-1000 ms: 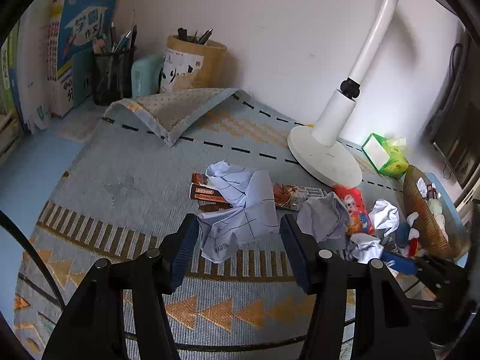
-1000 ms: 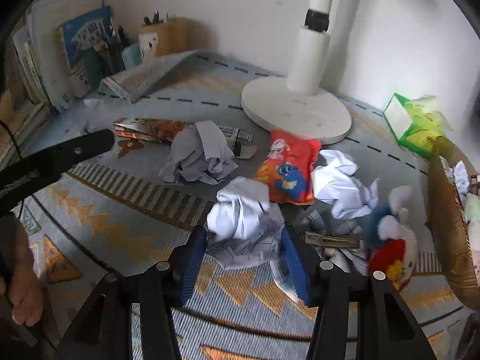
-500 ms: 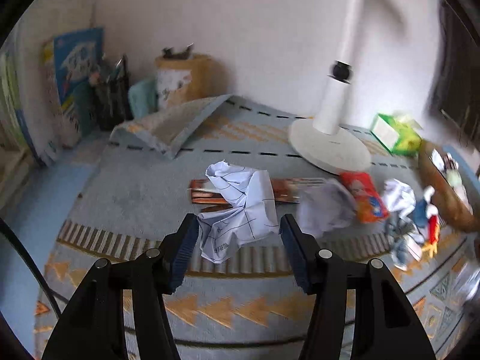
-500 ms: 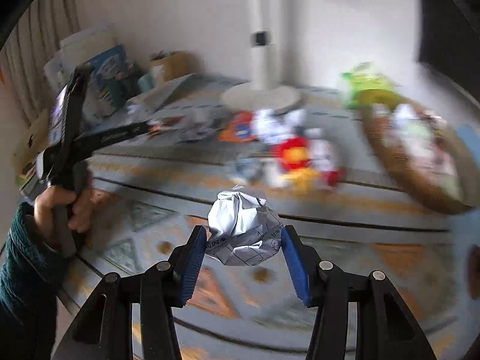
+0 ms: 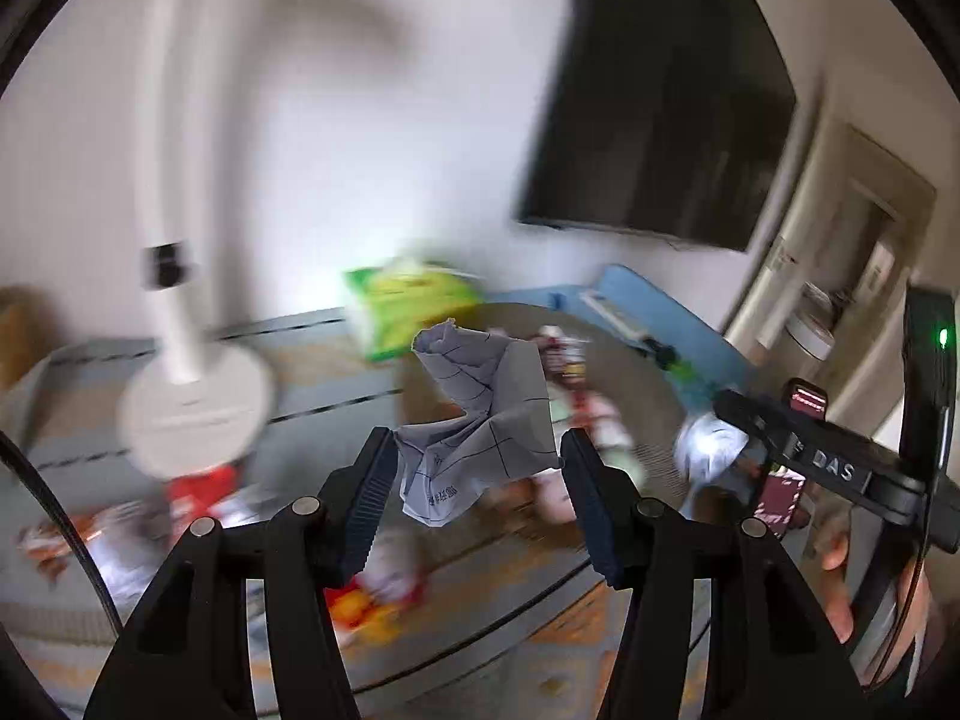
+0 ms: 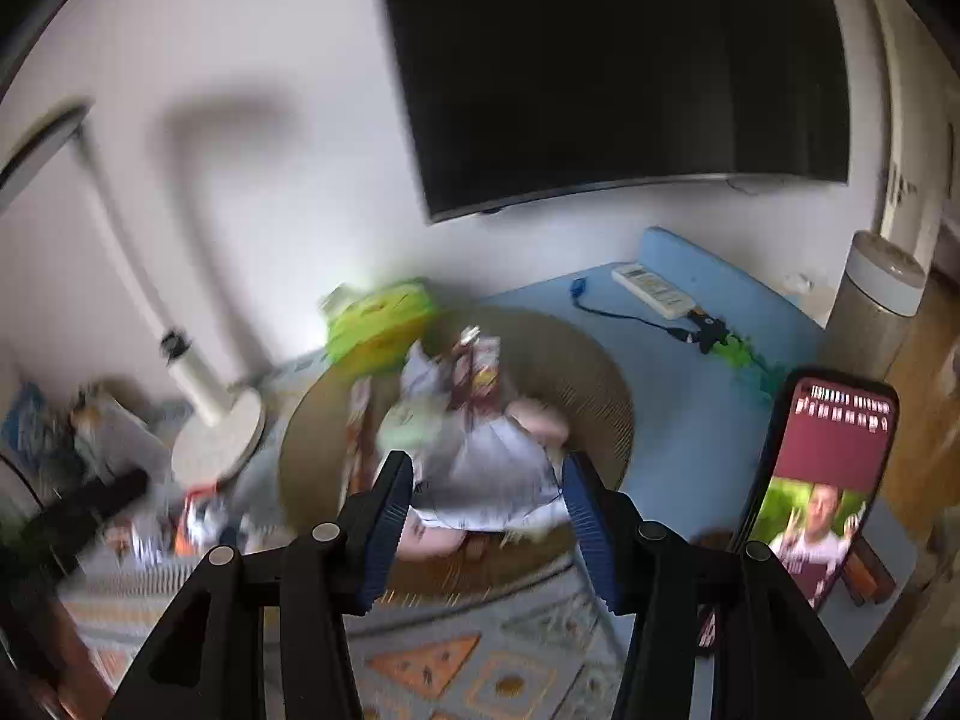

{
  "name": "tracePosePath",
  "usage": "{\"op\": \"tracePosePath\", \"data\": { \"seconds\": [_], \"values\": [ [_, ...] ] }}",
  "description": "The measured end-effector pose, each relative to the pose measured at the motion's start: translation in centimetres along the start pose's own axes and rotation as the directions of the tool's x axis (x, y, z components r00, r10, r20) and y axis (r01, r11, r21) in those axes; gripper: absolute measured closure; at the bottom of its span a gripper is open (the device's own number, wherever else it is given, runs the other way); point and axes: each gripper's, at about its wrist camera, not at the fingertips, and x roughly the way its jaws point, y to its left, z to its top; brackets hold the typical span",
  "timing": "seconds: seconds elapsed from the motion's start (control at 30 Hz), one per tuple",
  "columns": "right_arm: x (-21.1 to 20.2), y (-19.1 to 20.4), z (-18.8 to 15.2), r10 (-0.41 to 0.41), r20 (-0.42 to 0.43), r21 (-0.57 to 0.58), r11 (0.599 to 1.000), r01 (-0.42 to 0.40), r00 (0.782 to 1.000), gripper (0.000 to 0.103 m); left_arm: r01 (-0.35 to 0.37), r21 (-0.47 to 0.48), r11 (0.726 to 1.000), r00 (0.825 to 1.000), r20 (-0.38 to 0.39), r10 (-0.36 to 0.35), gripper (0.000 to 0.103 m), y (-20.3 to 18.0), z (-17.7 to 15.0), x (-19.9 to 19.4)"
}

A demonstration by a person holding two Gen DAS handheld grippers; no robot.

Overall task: Organize objects
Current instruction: 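Carry both paper pieces to the amber bowl and drop them in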

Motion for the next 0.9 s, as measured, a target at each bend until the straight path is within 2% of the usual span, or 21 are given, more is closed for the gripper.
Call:
{"op": "tracePosePath", "data": {
  "seconds": [0.1, 0.17, 0.2, 0.27, 0.33, 0.4, 0.43, 0.6, 0.73, 0.83, 0.87, 0.9],
  "values": [
    [0.7, -0.9, 1.5, -0.036, 0.022, 0.007, 0.999, 0.036, 0.999, 0.052, 0.044, 0.007, 0.999, 0.999, -0.019, -0.044, 0.049, -2.0, 0.7, 2.9],
    [1.2, -1.1, 2.0, -0.049, 0.028, -0.008, 0.999, 0.049, 0.998, 0.052, 0.074, -0.001, 0.997, 0.997, -0.029, -0.074, 0.039, -2.6, 0.9, 4.3],
    [1.7, -1.1, 2.2, -0.057, 0.017, -0.018, 0.998, 0.057, 0.998, 0.052, 0.080, -0.008, 0.997, 0.996, -0.049, -0.080, 0.028, -2.8, 0.9, 5.3],
    [2.9, -1.2, 2.3, -0.049, -0.024, -0.026, 0.999, 0.048, 0.999, 0.051, 0.068, -0.040, 0.997, 0.993, -0.093, -0.071, 0.026, -2.3, 0.7, 6.8],
    [2.9, -1.9, 1.9, -0.034, -0.035, -0.005, 0.999, 0.034, 0.999, 0.049, 0.086, -0.076, 0.993, 0.987, -0.126, -0.095, 0.026, -1.7, 0.0, 7.4],
    [2.7, -2.3, 1.4, -0.020, -0.031, 0.004, 1.000, 0.020, 0.999, 0.041, 0.086, -0.101, 0.991, 0.985, -0.140, -0.099, 0.026, -0.9, -0.4, 7.5],
    [2.5, -2.3, 1.1, -0.015, -0.026, 0.001, 1.000, 0.015, 1.000, 0.033, 0.082, -0.106, 0.991, 0.985, -0.140, -0.096, 0.026, -0.4, -0.6, 7.2],
    [1.1, -1.8, -0.2, 0.004, -0.001, -0.002, 1.000, -0.004, 1.000, 0.031, 0.050, -0.113, 0.992, 0.991, -0.116, -0.063, 0.026, 2.1, -1.4, 3.3],
    [-0.3, -0.1, -1.0, 0.085, -0.006, -0.008, 0.996, -0.085, 0.996, 0.031, -0.006, -0.143, 0.990, 1.000, -0.030, 0.001, 0.026, 5.7, -2.4, -2.7],
    [-1.5, 2.1, -1.4, 0.143, -0.001, -0.037, 0.989, -0.143, 0.990, 0.031, -0.039, -0.198, 0.979, 0.999, 0.028, 0.045, 0.025, 9.2, -3.5, -7.3],
    [-1.8, 2.8, -1.7, 0.162, 0.002, -0.047, 0.986, -0.162, 0.987, 0.030, -0.052, -0.212, 0.976, 0.997, 0.037, 0.062, 0.024, 10.3, -4.0, -8.5],
    [-2.2, 3.8, -2.1, 0.187, 0.005, -0.061, 0.981, -0.186, 0.982, 0.030, -0.076, -0.230, 0.970, 0.995, 0.041, 0.088, 0.019, 11.6, -4.7, -9.7]
  ]
}}
